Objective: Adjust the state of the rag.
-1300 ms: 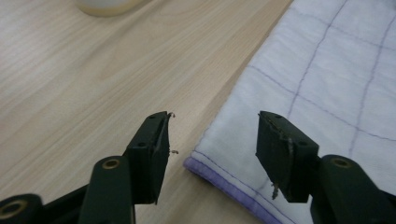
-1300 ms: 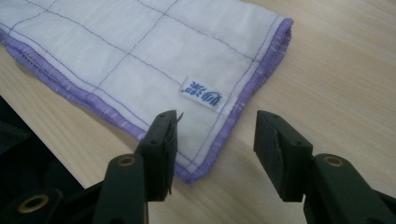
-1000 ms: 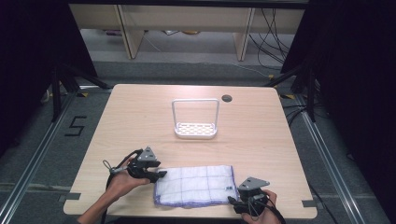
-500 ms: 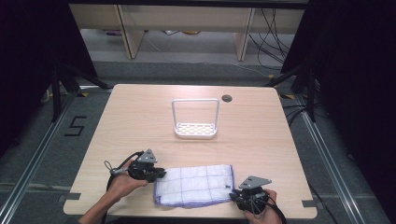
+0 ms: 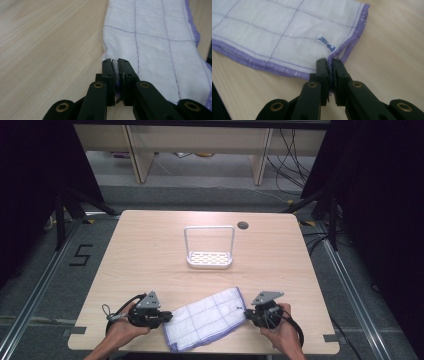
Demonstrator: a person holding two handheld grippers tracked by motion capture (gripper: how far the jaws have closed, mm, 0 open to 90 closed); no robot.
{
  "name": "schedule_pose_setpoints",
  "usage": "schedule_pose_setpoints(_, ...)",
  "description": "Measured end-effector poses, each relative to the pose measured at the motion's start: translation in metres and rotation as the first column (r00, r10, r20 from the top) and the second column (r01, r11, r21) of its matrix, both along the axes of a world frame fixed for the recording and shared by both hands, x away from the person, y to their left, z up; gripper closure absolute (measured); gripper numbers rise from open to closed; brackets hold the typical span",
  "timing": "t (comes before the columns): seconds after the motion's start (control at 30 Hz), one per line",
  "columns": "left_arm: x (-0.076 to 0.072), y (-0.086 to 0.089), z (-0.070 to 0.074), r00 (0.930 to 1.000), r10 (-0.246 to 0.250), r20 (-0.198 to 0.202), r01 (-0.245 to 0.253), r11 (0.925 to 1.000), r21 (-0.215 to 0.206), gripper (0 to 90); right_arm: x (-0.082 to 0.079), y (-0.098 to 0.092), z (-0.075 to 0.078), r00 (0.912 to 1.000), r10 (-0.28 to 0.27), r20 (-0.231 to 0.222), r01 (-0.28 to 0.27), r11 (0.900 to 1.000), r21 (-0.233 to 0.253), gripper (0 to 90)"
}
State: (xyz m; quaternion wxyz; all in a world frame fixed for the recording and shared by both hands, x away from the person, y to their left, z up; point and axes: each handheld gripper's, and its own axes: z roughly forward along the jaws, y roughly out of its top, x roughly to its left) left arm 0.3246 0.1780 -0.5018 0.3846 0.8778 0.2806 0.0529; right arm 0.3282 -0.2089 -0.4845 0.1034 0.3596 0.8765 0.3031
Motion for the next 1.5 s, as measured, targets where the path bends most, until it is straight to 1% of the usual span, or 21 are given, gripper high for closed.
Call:
schedule_pose_setpoints(0.13,-0.016,0.0,-0.001,0.9993,-0.033,-0.016,0.032,0.9993,-0.017,83.5,0.038,0.008,0.015,0.999,0.045,-0.005,-0.045,0.999,-0.006,85.3)
schedule_pose_setpoints(0.2,-0.023,-0.003,-0.003,0.9989,-0.035,-0.03,0.034,0.9987,-0.037,83.4,0.054,0.018,0.02,0.9979,0.06,-0.023,-0.061,0.998,-0.033,85.4)
schedule_pose_setpoints(0.27,-0.028,-0.007,-0.003,0.9978,-0.057,-0.035,0.056,0.9977,-0.039,83.4,0.069,0.029,0.021,0.9969,0.076,-0.021,-0.077,0.995,-0.066,85.3)
schedule_pose_setpoints(0.4,-0.035,-0.013,-0.002,0.9965,-0.08,-0.025,0.079,0.996,-0.042,83.4,0.089,0.047,0.018,0.9962,0.082,-0.03,-0.084,0.993,-0.077,85.3)
schedule_pose_setpoints(0.5,-0.04,-0.02,-0.002,0.995,-0.09,-0.042,0.087,0.9938,-0.069,83.4,0.101,0.053,0.015,0.995,0.095,-0.031,-0.097,0.993,-0.063,85.3)
schedule_pose_setpoints(0.53,-0.039,-0.021,-0.002,0.9942,-0.103,-0.032,0.101,0.9936,-0.05,83.4,0.103,0.055,0.014,0.995,0.094,-0.035,-0.096,0.993,-0.062,85.3)
schedule_pose_setpoints(0.57,-0.041,-0.024,-0.002,0.9936,-0.106,-0.039,0.103,0.9925,-0.067,83.4,0.105,0.057,0.013,0.9945,0.095,-0.045,-0.098,0.994,-0.058,85.2)
schedule_pose_setpoints(0.77,-0.042,-0.032,-0.005,0.9911,-0.127,-0.038,0.125,0.9904,-0.059,83.3,0.119,0.066,0.006,0.9925,0.113,-0.048,-0.116,0.991,-0.072,84.2)
schedule_pose_setpoints(0.8,-0.044,-0.033,-0.006,0.992,-0.115,-0.052,0.111,0.9909,-0.077,83.1,0.12,0.068,0.004,0.9929,0.109,-0.048,-0.113,0.991,-0.076,83.3)
schedule_pose_setpoints(0.83,-0.043,-0.033,-0.006,0.9898,-0.135,-0.046,0.132,0.9893,-0.061,82.3,0.122,0.069,0.003,0.993,0.112,-0.036,-0.115,0.99,-0.083,81.3)
schedule_pose_setpoints(0.9,-0.043,-0.033,-0.005,0.988,-0.144,-0.055,0.14,0.9878,-0.068,78.3,0.123,0.071,0.002,0.9963,0.086,-0.011,-0.086,0.992,-0.095,66.3)
schedule_pose_setpoints(0.93,-0.042,-0.031,-0.003,0.9871,-0.152,-0.049,0.15,0.9871,-0.057,73.6,0.124,0.071,0.003,0.9977,0.066,0.012,-0.064,0.992,-0.106,64.7)
schedule_pose_setpoints(0.97,-0.042,-0.028,0.0,0.9908,-0.127,-0.048,0.123,0.9896,-0.075,68.0,0.123,0.069,0.005,0.9974,0.069,0.021,-0.067,0.993,-0.098,63.1)
schedule_pose_setpoints(1.0,-0.04,-0.026,0.001,0.9914,-0.125,-0.039,0.122,0.9895,-0.078,60.8,0.119,0.066,0.01,0.9993,0.033,0.015,-0.032,0.997,-0.064,60.8)
schedule_pose_setpoints(1.03,-0.039,-0.023,0.005,0.992,-0.123,-0.031,0.12,0.9899,-0.076,57.4,0.118,0.064,0.013,0.9989,0.034,0.034,-0.032,0.998,-0.044,59.3)
schedule_pose_setpoints(1.07,-0.038,-0.021,0.008,0.9951,-0.094,-0.03,0.091,0.9916,-0.092,55.3,0.114,0.06,0.017,0.9988,0.004,0.05,-0.003,1.0,-0.016,58.3)
schedule_pose_setpoints(1.1,-0.035,-0.018,0.012,0.9952,-0.097,-0.013,0.096,0.9917,-0.086,51.9,0.111,0.058,0.02,0.999,-0.027,0.034,0.027,1.0,0.005,55.9)
schedule_pose_setpoints(1.23,-0.023,-0.013,0.024,0.9971,-0.073,0.022,0.074,0.9921,-0.101,45.2,0.106,0.045,0.024,0.9931,-0.076,0.089,0.071,0.996,0.062,52.4)
schedule_pose_setpoints(1.4,0.013,-0.013,0.025,0.9985,0.045,0.031,-0.042,0.9926,-0.114,43.1,0.103,0.037,0.023,0.9911,-0.129,0.03,0.127,0.99,0.06,50.1)
schedule_pose_setpoints(1.47,0.033,-0.014,0.023,0.9966,0.074,0.035,-0.071,0.9922,-0.102,43.1,0.103,0.038,0.022,0.9897,-0.141,0.023,0.14,0.988,0.059,50.1)
schedule_pose_setpoints(1.5,0.041,-0.016,0.022,0.9942,0.103,0.03,-0.099,0.9882,-0.117,43.1,0.104,0.039,0.019,0.9895,-0.138,0.044,0.135,0.989,0.061,50.1)
